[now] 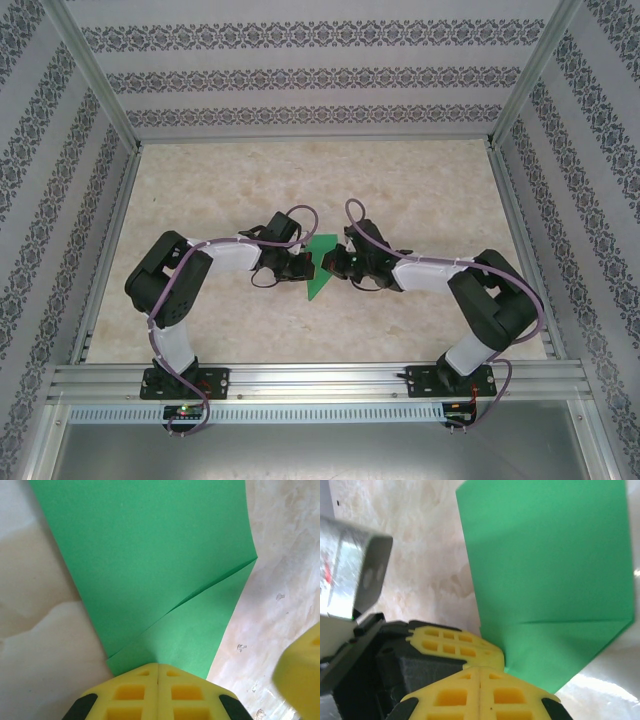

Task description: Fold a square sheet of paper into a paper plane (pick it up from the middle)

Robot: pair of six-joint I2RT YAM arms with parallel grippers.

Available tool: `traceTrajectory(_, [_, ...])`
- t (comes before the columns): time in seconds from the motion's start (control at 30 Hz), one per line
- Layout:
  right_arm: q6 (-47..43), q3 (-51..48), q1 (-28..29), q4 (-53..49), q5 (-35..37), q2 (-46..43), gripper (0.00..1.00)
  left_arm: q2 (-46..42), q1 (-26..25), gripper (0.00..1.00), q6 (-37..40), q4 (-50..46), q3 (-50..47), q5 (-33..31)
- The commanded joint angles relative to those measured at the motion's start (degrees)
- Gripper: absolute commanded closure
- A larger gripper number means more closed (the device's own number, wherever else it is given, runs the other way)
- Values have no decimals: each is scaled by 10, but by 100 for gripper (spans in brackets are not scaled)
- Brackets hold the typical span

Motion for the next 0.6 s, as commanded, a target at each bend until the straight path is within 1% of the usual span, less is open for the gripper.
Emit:
traceTrajectory(0.0, [32,-19,13,58,-11,27,99,9,-6,99,4,6,-18,-35])
traceTrajectory(0.1, [41,-15,22,77,-17,60,99,10,-6,99,7,2,-18,-34])
traceTrajectory(0.2, [42,-14,28,72,-5,91,100,13,-6,99,9,1,-16,-35])
traceTrajectory(0.3, [59,-41,26,120,-9,104,100,14,-6,99,12,-2,-14,-35])
traceTrajectory(0.37, [58,-46,27,125,-14,93,100,14,-6,99,11,-2,-14,-35])
traceTrajectory(0.5, [27,-25,39,43,11,29,100,15,-6,99,14,-6,-13,-37])
traceTrajectory(0.57, [24,-29,50,26,28,0,100,15,-6,100,15,-6,-13,-36])
